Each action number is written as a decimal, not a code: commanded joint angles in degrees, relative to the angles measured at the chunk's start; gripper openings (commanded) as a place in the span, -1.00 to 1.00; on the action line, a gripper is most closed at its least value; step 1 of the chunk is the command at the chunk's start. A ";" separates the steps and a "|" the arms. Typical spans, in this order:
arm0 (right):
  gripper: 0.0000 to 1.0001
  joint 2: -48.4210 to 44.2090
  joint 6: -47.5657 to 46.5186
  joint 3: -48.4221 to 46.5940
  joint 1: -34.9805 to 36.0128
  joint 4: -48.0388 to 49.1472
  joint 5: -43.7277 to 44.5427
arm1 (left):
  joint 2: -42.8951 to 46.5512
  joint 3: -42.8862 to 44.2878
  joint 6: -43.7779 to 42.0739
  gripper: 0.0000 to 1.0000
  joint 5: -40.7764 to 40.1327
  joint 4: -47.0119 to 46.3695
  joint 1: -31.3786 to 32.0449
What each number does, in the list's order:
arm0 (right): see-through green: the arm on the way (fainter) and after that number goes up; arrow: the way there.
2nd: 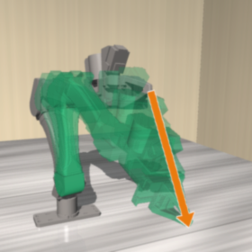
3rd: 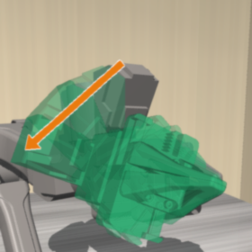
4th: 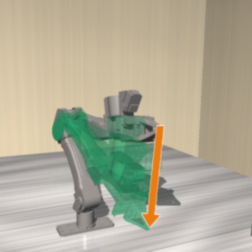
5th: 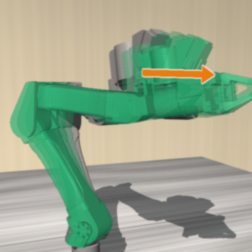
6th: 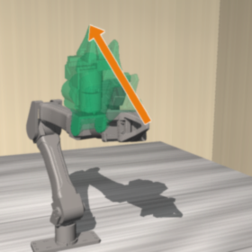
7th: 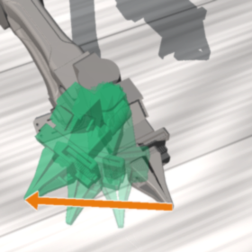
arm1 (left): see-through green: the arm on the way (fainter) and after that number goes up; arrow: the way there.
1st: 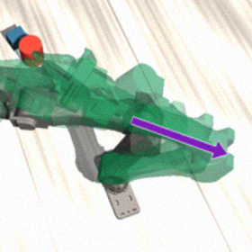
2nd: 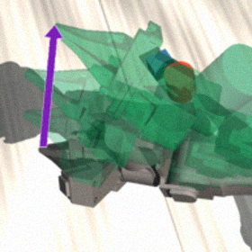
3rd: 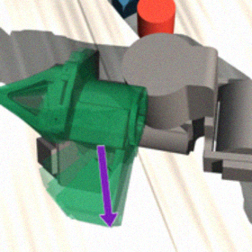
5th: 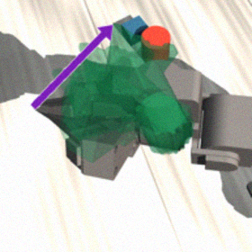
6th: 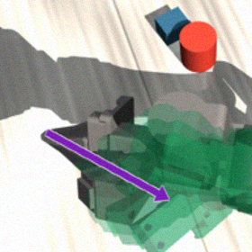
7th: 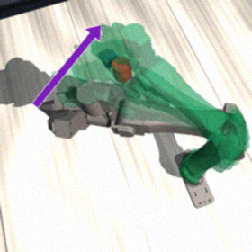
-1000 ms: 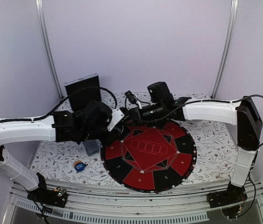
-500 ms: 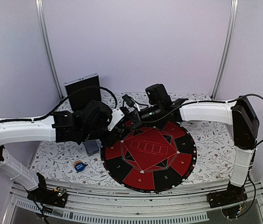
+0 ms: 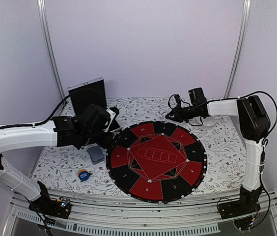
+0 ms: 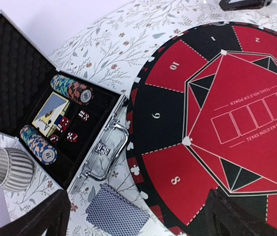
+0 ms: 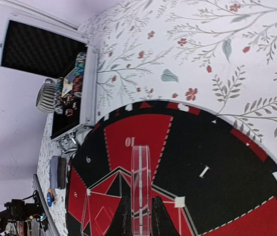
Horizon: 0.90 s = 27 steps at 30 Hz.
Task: Distribute texas hold em gaming equipment
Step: Pass from the left arm to the right, then place the dealer button at position 1.
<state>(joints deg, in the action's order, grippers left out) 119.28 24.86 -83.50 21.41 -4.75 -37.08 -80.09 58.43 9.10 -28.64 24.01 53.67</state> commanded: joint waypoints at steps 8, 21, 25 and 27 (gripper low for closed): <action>-0.96 13.81 5.55 -12.45 1.65 0.23 -3.69 | 3.88 -3.56 9.06 0.96 2.97 3.77 -6.71; -0.22 17.66 4.72 -14.36 1.63 -3.69 0.15 | 2.02 -2.54 10.54 0.96 1.96 6.21 -7.38; -0.03 16.54 2.40 -16.84 1.63 -8.35 5.50 | 2.30 -2.71 11.71 0.96 2.27 7.37 -7.44; 0.06 15.94 0.67 -18.13 1.76 -10.84 8.76 | 2.57 -2.95 12.71 0.96 3.29 8.23 -7.46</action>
<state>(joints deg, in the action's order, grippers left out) 136.25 29.02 -98.67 23.14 -9.82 -35.44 -77.56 55.42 19.55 -26.35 29.85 46.81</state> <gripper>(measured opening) 0.499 0.982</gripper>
